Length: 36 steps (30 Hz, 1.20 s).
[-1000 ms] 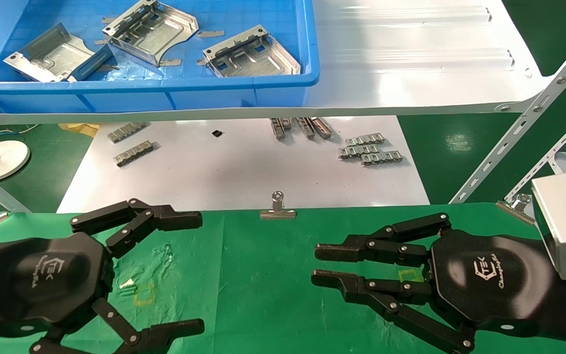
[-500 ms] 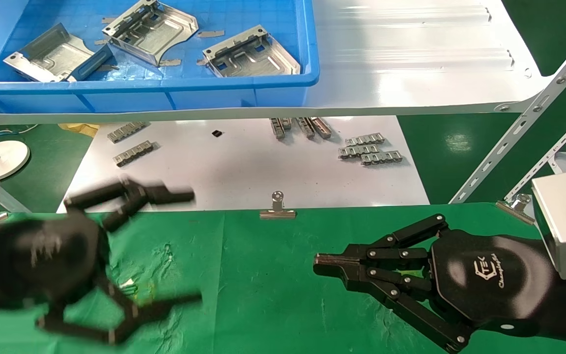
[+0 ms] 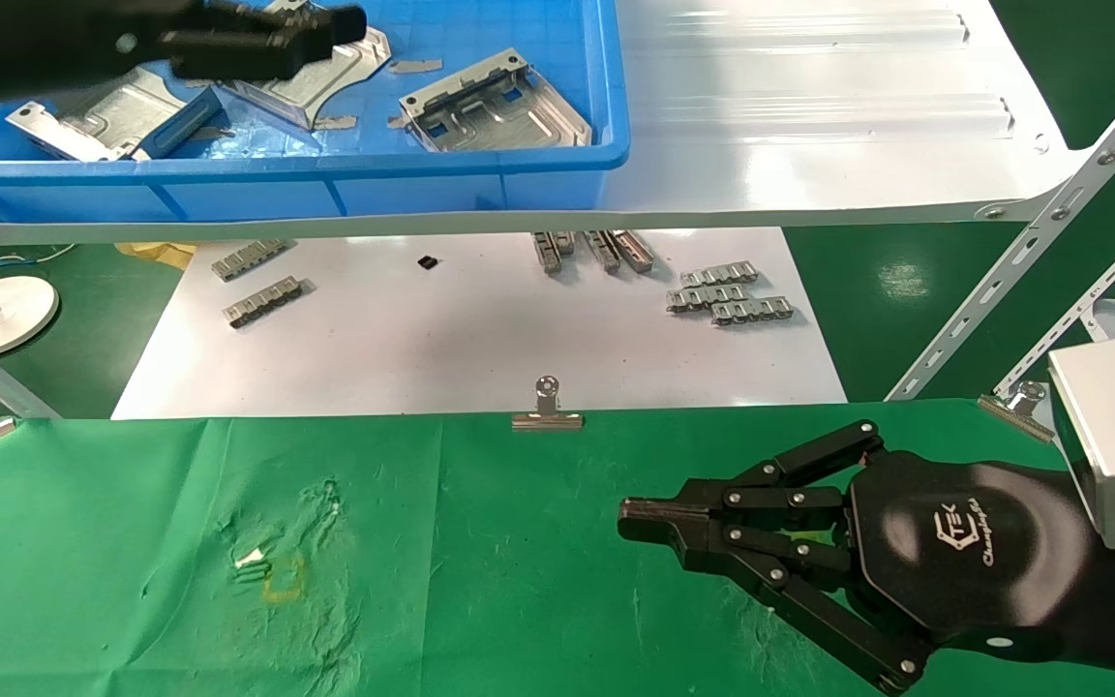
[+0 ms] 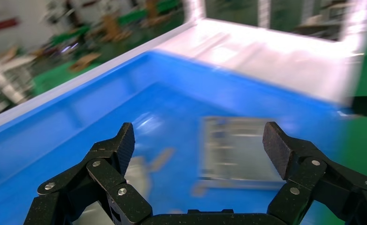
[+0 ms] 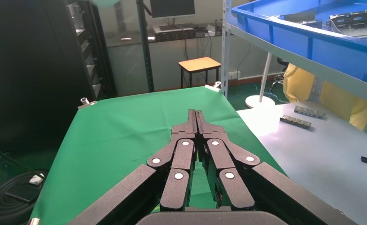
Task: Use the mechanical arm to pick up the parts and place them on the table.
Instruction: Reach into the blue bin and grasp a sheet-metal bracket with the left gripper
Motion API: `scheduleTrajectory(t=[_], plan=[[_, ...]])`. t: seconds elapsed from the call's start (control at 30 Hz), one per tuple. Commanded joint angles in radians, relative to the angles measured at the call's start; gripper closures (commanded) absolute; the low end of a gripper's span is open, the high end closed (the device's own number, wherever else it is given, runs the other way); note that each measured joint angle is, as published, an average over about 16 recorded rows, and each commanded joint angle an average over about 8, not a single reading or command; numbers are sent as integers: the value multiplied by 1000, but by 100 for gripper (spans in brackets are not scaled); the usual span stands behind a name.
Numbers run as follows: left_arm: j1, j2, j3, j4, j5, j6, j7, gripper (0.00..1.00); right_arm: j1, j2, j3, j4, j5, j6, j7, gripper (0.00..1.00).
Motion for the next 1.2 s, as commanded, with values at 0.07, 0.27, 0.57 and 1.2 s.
scheduleTrajectory(t=[0.07,0.27,0.57,1.2], plan=[[-110,79,40,177,90,-73,25,23,0,0,0,0,0,0,0,75],[-200,181,81,394,179,-243,59,95,0,0,-1,0,0,0,0,4],[-247,204,115,509,226,-189,83,100,0,0,-1,0,1,0,-1,0],[-272,187,120,580,234,-172,159,100,0,1,-2,0,1,1,-1,0]])
